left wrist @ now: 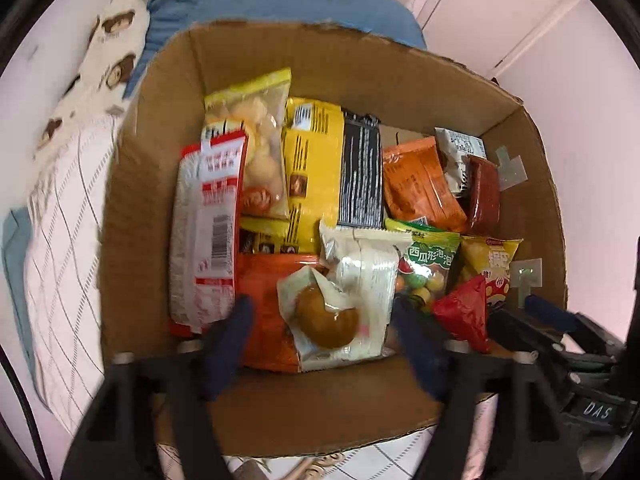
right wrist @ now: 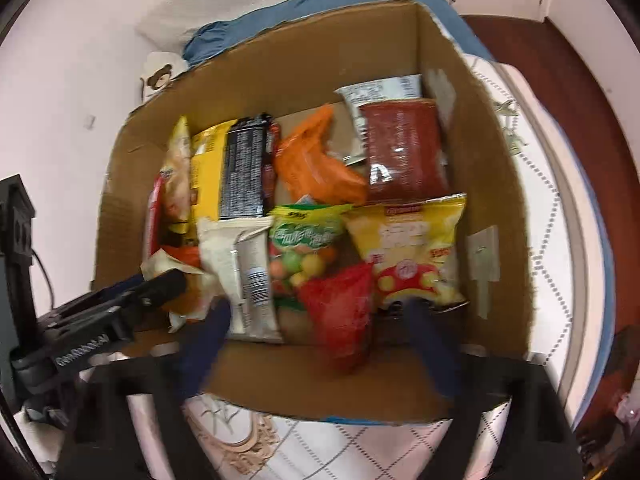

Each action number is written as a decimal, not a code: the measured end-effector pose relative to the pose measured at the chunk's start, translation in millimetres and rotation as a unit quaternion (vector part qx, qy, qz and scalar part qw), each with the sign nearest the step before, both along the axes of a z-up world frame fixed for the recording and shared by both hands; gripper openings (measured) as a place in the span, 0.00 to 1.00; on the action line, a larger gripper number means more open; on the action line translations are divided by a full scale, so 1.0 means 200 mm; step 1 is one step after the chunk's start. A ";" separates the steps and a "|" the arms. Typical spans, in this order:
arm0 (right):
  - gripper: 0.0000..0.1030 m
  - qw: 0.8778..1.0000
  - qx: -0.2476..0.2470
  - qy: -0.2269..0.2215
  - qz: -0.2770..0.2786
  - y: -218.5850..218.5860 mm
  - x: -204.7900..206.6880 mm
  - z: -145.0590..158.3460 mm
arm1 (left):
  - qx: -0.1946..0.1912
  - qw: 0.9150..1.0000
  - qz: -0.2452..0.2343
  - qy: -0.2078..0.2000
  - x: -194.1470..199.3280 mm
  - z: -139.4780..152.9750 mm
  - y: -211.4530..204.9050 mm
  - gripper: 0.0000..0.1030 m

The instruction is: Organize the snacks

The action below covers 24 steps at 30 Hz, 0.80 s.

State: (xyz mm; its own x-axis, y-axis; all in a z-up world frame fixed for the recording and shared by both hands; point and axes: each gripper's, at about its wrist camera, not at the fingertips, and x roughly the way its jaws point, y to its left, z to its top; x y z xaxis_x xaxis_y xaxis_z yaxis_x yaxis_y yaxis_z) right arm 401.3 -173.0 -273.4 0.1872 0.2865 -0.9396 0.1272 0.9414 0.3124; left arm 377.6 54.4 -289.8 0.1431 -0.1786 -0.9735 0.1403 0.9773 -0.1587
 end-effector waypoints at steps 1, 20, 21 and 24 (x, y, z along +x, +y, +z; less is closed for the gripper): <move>0.91 1.000 -0.007 -0.001 0.000 -0.01 0.00 0.00 | 0.007 1.000 -0.003 -0.007 -0.01 0.01 0.00 0.80; 0.94 0.986 -0.159 -0.047 0.017 0.02 -0.12 0.15 | 0.017 0.999 0.013 -0.049 -0.13 0.10 0.03 0.95; 0.94 0.986 -0.158 -0.051 0.016 0.02 -0.13 0.17 | 0.015 0.998 0.014 -0.052 -0.14 0.11 0.03 0.95; 0.95 0.985 -0.158 -0.062 0.012 0.01 -0.17 0.21 | 0.016 0.997 0.019 -0.070 -0.20 0.16 0.04 0.95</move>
State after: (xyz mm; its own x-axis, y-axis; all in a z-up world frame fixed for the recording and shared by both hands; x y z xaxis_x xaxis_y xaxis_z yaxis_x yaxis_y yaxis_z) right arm 367.1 -170.8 -231.7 0.3036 -0.0111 -0.9527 0.0831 0.9964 0.0148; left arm 337.7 62.0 -258.2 0.2844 -0.1403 -0.9484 0.1214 0.9865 -0.1095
